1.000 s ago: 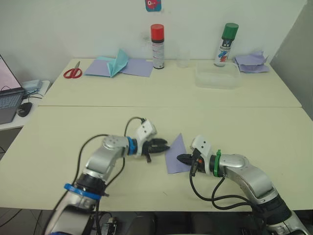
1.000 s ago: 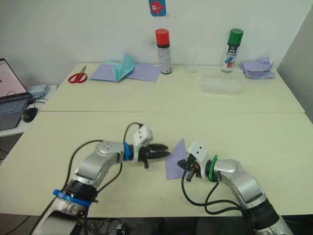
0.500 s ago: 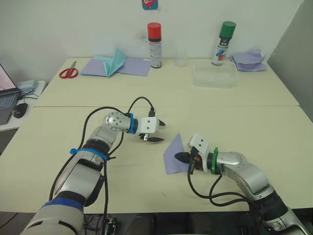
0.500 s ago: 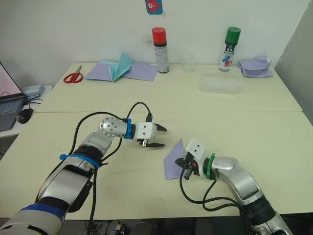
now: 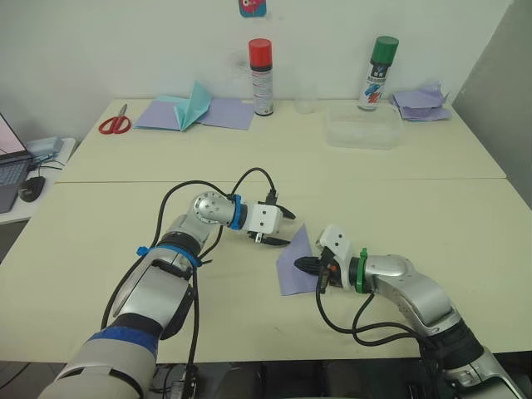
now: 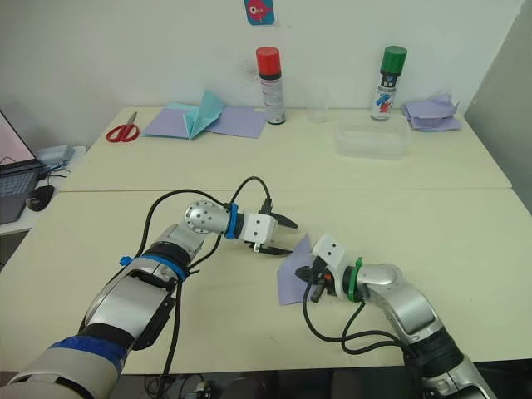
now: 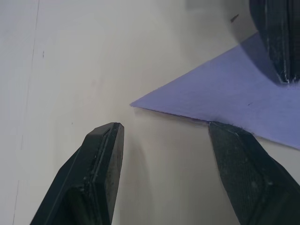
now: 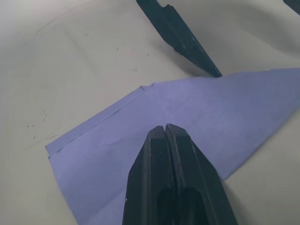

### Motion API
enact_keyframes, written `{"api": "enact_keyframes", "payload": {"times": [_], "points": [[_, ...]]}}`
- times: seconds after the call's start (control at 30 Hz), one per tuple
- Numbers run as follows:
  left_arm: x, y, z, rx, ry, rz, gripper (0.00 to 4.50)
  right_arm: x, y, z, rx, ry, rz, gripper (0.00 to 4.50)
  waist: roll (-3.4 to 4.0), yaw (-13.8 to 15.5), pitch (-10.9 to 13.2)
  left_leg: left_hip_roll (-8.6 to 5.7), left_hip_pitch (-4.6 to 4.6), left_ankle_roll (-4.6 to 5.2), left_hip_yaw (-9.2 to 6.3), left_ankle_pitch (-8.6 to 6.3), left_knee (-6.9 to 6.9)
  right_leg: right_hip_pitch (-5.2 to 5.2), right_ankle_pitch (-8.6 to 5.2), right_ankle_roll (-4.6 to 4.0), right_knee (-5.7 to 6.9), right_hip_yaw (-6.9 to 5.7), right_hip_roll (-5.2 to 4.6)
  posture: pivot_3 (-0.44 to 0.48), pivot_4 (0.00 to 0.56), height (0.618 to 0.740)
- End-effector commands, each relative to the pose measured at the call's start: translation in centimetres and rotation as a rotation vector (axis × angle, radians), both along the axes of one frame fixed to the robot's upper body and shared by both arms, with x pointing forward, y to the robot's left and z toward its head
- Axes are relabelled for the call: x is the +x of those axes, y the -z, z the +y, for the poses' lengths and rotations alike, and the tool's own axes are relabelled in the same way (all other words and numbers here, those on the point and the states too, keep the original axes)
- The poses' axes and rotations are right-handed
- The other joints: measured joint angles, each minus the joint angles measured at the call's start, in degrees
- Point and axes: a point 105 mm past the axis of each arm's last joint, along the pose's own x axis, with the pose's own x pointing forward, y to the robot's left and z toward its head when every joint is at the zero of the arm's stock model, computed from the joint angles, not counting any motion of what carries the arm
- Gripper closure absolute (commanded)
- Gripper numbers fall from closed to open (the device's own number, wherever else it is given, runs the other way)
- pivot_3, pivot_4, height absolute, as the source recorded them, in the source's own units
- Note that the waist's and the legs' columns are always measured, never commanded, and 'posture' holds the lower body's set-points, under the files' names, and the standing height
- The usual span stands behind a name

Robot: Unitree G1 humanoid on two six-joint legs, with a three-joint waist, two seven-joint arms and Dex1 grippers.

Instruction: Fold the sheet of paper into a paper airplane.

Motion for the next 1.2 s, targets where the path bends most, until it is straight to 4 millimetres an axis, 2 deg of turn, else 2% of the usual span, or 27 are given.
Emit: {"api": "enact_keyframes", "payload": {"times": [0.03, 0.2, 0.3, 0.53, 0.6, 0.87, 1.1, 1.2], "points": [[-0.8, -0.7, -0.8, -0.011, 0.092, -0.021, 1.27, 0.1, 1.6, -0.7, -0.054, 0.025, 0.048, 4.5, 0.0, -0.16, 0.0, 0.0, 0.0, 0.0, 0.0, 0.0, 0.0, 0.0, 0.0, 0.0, 0.0, 0.0, 0.0, 0.0, 0.15, 0.74], [-1.7, -0.3, -0.9, 0.039, 0.183, -0.068, 1.27, 0.3, 1.5, -0.9, -0.052, 0.026, 0.049, 4.5, 0.0, -0.51, 0.0, 0.0, 0.01, 0.0, -0.01, 0.0, 0.0, 0.01, 0.01, -0.02, 0.0, 0.0, 0.0, 0.0, 0.15, 0.74], [-1.8, 0.1, -0.8, 0.079, 0.205, -0.108, 1.8, 0.4, 1.4, -0.8, -0.047, 0.028, 0.05, 4.5, -0.01, -0.61, 0.0, 0.0, 0.01, 0.0, -0.01, 0.0, 0.0, 0.02, 0.01, -0.02, 0.0, 0.0, 0.0, 0.0, 0.15, 0.74], [-1.3, 0.3, -0.7, 0.128, 0.202, -0.191, 4.04, 0.4, 1.3, -0.6, -0.036, 0.028, 0.055, 4.5, -0.01, -0.66, 0.0, 0.0, 0.05, 0.01, 0.0, 0.0, 0.01, 0.03, 0.0, 0.01, 0.05, 0.0, 0.01, 0.0, 0.15, 0.74], [-1.2, 0.3, -0.7, 0.129, 0.198, -0.201, 4.48, 0.4, 1.3, -0.6, -0.036, 0.028, 0.056, 4.5, -0.01, -0.66, 0.0, -0.01, 0.05, 0.01, 0.0, 0.0, 0.01, 0.03, 0.0, 0.0, 0.06, 0.01, 0.01, 0.0, 0.15, 0.74], [-0.7, 0.3, -0.4, 0.125, 0.162, -0.23, 4.48, 0.3, 1.2, -0.6, -0.036, 0.024, 0.058, 4.5, -0.01, -0.67, 0.0, -0.01, 0.05, 0.01, 0.0, 0.0, 0.02, 0.02, 0.0, 0.0, 0.08, 0.0, 0.01, 0.0, 0.15, 0.74], [-0.3, 0.8, 1.0, 0.022, 0.003, 0.013, 4.48, 0.5, 0.5, -0.2, -0.003, 0.016, 0.043, 4.5, 0.0, -0.84, 0.0, -0.01, 0.05, 0.01, 0.01, 0.01, 0.04, 0.0, 0.0, 0.0, 0.13, 0.0, 0.02, 0.0, 0.15, 0.74], [-0.1, 0.8, 1.8, -0.035, -0.058, 0.104, 4.48, 0.7, -0.9, 0.2, 0.058, 0.011, 0.016, 4.5, 0.0, -0.93, 0.0, 0.01, 0.04, 0.01, 0.01, 0.01, 0.05, -0.07, 0.02, -0.03, 0.18, -0.03, 0.02, 0.0, 0.15, 0.74]]}}
